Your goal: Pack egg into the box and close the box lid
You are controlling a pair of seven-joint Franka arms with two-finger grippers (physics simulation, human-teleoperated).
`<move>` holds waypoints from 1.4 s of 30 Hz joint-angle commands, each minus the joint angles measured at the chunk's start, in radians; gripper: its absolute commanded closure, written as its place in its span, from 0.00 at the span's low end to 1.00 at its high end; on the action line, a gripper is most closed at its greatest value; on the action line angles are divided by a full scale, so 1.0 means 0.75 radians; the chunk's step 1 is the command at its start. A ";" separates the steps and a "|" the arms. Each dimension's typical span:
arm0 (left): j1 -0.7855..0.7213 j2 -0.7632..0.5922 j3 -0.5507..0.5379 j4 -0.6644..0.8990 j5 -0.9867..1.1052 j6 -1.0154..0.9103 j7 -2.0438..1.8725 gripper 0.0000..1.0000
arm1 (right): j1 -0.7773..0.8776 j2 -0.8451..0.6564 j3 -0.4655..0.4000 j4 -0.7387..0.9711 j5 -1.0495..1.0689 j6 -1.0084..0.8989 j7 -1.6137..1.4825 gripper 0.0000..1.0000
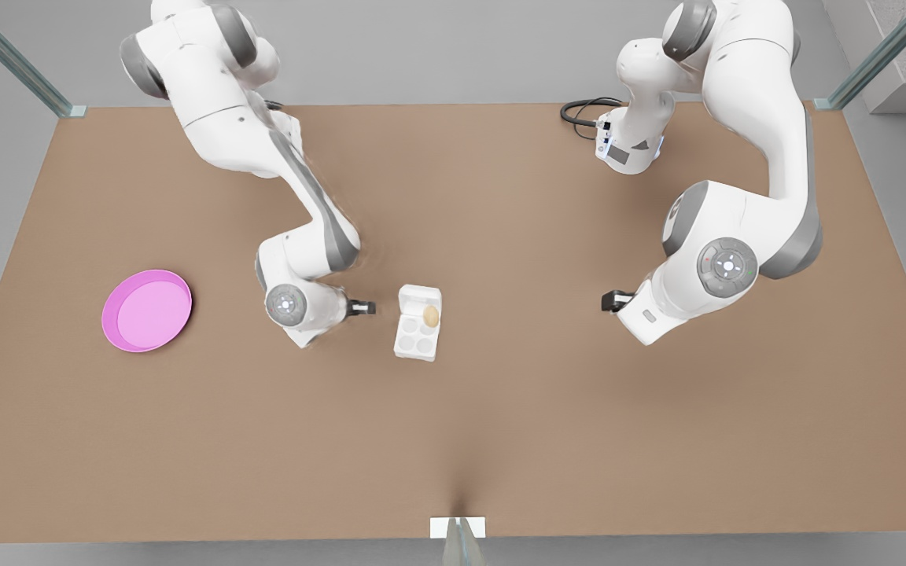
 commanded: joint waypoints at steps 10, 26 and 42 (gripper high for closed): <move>-0.426 0.090 -0.004 -0.008 0.006 0.134 -0.625 0.00 | -0.149 -0.078 -0.413 0.596 -0.355 -0.219 -0.402 0.00; -0.808 0.457 0.004 -0.120 0.182 0.731 -1.014 0.00 | 0.041 -0.317 -0.673 0.840 -0.149 -0.713 -0.537 0.00; -0.784 0.581 0.141 -0.020 0.237 0.936 -0.973 0.00 | 0.060 -0.309 -0.652 0.827 -0.190 -0.692 -0.535 0.00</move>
